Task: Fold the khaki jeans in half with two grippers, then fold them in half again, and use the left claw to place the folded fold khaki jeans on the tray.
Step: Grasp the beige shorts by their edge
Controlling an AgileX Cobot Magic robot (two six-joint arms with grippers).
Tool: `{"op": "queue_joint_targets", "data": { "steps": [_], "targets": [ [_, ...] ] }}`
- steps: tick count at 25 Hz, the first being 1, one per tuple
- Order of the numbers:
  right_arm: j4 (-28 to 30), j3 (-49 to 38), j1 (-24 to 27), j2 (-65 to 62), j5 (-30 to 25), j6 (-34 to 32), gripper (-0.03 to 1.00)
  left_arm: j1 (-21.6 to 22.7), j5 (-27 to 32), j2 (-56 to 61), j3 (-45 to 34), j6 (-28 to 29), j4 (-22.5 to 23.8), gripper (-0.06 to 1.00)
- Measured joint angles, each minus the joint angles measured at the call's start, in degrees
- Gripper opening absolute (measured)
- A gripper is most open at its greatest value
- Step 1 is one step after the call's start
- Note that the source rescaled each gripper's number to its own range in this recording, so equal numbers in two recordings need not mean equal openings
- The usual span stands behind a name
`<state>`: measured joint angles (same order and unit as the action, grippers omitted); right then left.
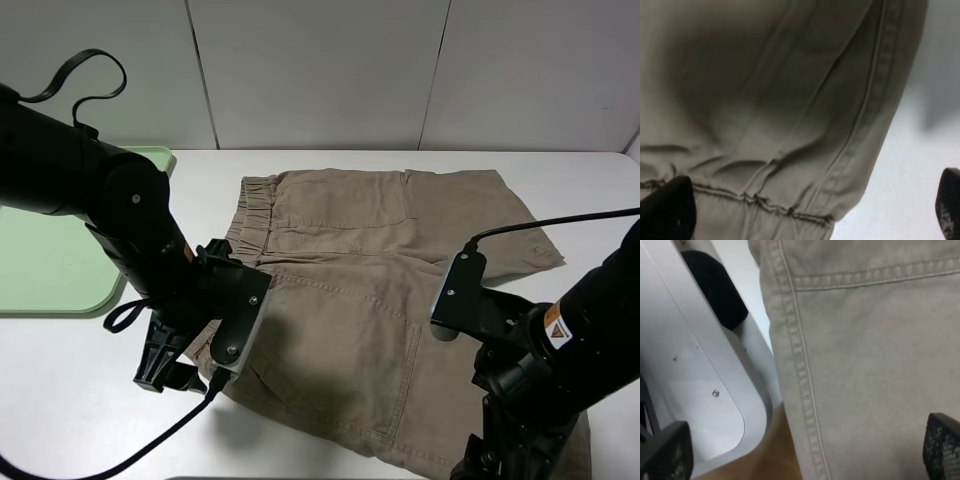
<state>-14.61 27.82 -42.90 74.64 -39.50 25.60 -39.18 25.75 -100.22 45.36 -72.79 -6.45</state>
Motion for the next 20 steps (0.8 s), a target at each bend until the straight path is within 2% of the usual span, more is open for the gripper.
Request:
{"op": "queue_joint_targets", "data": {
  "steps": [7, 17, 20],
  "targets": [
    [-1.6, -6.8, 0.0, 0.9, 9.8, 1.4, 1.0, 0.0, -0.1, 0.0, 0.0, -1.4, -0.9, 0.95],
    [-1.6, -7.0, 0.0, 7.5, 12.7, 2.8, 1.0, 0.0, -0.1, 0.0, 0.0, -1.5, -1.1, 0.94],
    [-1.8, -7.0, 0.0, 10.2, 13.9, 3.0, 1.0, 0.0, -0.1, 0.0, 0.0, -1.6, -2.5, 0.94]
  ]
}}
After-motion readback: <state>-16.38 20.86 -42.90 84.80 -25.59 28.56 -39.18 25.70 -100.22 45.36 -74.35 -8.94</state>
